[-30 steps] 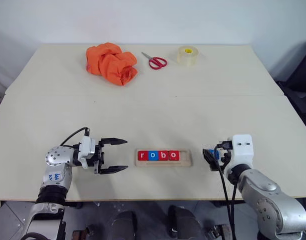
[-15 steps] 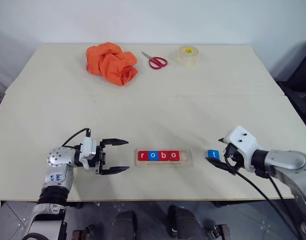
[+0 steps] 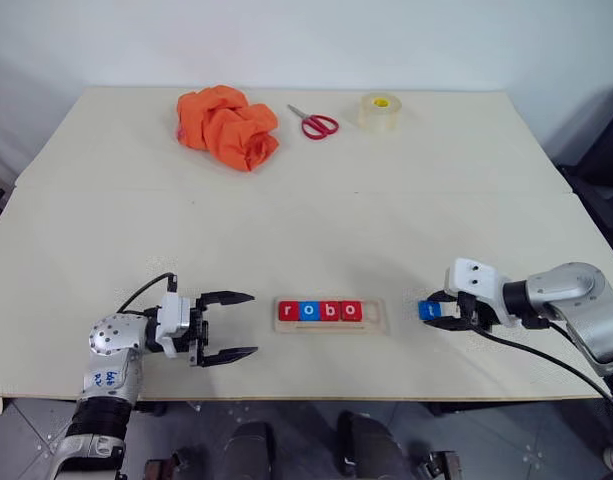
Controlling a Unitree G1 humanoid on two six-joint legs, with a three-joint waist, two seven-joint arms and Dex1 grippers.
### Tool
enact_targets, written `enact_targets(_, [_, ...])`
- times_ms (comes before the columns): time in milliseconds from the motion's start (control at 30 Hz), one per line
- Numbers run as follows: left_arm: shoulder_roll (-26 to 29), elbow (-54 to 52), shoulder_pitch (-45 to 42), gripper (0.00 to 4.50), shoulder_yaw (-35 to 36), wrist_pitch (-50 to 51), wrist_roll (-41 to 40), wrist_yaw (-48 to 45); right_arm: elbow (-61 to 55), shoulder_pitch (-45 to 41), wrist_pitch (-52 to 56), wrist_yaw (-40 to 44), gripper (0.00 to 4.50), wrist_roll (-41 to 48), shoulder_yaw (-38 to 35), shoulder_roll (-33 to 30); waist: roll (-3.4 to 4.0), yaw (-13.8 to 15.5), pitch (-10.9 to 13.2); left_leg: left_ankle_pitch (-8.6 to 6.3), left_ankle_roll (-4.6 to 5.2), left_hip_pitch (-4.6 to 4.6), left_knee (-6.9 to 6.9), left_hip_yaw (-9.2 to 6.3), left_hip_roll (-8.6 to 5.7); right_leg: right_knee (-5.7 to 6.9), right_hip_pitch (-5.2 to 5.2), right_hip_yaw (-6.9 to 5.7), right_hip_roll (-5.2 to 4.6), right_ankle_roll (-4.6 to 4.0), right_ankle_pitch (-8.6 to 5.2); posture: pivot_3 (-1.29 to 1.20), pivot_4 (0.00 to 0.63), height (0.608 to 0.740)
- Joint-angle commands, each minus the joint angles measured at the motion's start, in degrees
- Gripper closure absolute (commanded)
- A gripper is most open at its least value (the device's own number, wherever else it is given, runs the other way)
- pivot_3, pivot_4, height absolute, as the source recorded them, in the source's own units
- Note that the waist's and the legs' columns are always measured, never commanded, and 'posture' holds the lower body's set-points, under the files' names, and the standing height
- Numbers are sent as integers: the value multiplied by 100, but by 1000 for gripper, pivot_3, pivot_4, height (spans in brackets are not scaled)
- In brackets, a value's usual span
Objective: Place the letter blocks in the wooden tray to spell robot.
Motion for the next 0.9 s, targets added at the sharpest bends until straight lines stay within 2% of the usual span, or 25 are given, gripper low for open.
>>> enact_targets(33, [66, -216, 56, 0, 119, 18, -132, 47, -73, -54, 31, -71, 3048, -183, -145, -82, 0, 1, 0, 0, 0, 0, 0, 0, 0, 0, 0, 0, 0, 0, 0, 0, 150, 740])
enact_targets(267, [27, -74, -77, 0, 120, 10, -91, 18, -1473, -462, 1375, -83, 3044, 275, -157, 28, 3, -9, 2, 0, -2, -3, -4, 1, 5, 4, -12, 1, 3, -4, -1, 0, 150, 740])
enact_targets(433, [-60, 111, -297, 0, 68, -51, -52, -10, -2062, -1060, 2516, -157, 3044, 367, 551, 433, 3, -13, 2, -1, -3, -4, -4, -1, 6, 4, -11, -1, 3, -7, -3, 0, 150, 740])
enact_targets(900, [-18, -121, -52, 0, 160, -73, -86, 45, -1550, -1549, 2272, -150, 3044, -105, 1348, 806, 3, -15, 2, -3, -1, -8, -5, 3, 1, 2, -13, 0, 1, -7, -3, 0, 150, 740])
